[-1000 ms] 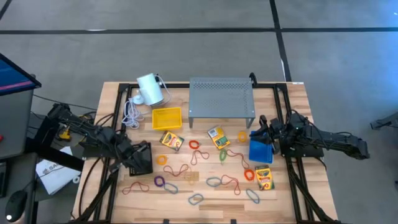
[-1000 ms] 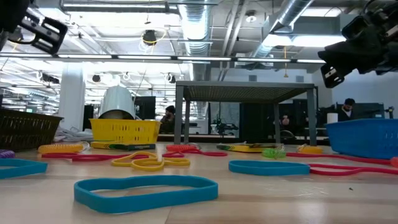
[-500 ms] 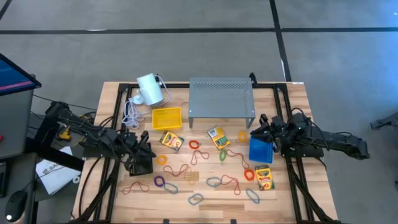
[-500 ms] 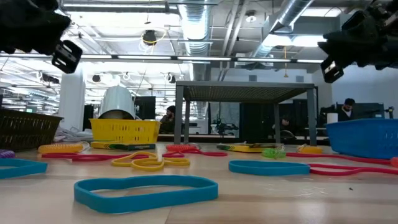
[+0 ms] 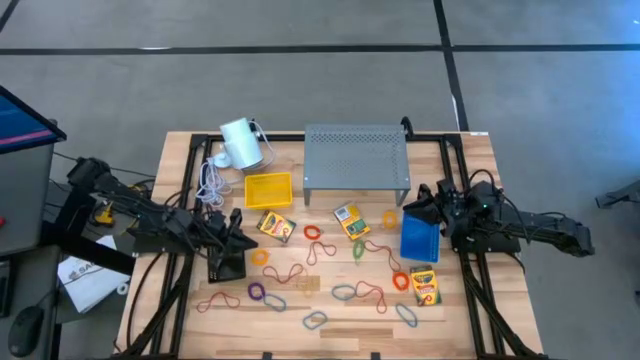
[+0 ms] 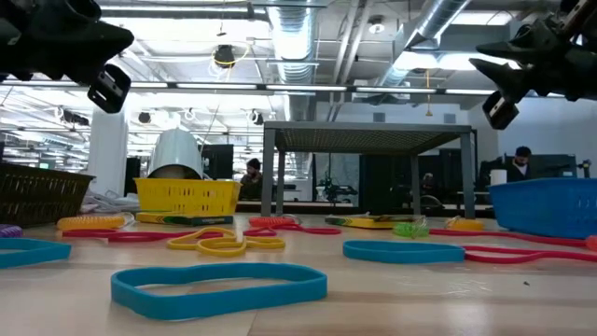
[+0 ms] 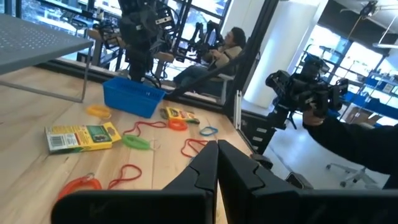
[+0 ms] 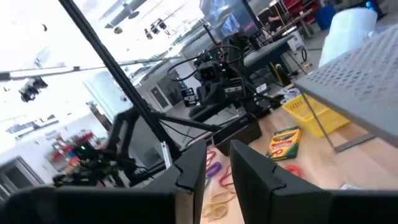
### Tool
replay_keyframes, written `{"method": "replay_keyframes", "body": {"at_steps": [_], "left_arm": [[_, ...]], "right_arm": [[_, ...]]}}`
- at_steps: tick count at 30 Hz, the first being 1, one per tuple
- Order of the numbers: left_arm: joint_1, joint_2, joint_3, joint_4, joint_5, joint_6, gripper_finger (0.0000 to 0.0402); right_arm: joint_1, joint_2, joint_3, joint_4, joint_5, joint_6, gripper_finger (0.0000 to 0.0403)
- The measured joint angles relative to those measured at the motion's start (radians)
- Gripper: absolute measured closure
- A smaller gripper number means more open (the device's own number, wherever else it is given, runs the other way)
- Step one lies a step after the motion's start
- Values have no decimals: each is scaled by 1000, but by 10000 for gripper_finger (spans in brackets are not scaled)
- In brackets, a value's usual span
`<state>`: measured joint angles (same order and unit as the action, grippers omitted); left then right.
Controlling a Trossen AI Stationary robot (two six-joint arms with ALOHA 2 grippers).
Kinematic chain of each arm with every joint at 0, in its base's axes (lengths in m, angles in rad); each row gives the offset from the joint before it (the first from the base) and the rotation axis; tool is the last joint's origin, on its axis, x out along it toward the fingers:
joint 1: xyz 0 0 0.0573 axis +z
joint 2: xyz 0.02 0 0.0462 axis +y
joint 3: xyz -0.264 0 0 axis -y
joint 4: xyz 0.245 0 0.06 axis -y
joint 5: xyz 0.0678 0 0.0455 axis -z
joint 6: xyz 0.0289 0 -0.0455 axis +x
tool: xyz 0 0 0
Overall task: Pick & Place Office Desk Supplies
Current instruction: Put the green spring keychain into the blue bin
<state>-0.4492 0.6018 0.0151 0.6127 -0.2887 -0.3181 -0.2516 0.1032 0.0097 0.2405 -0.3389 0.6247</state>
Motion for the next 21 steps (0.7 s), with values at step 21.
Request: {"method": "replay_keyframes", "body": {"at_steps": [21], "left_arm": [[2,48,0,146,-108,49,400]], "right_arm": [[3,16,5,2,131,-8,315]]}}
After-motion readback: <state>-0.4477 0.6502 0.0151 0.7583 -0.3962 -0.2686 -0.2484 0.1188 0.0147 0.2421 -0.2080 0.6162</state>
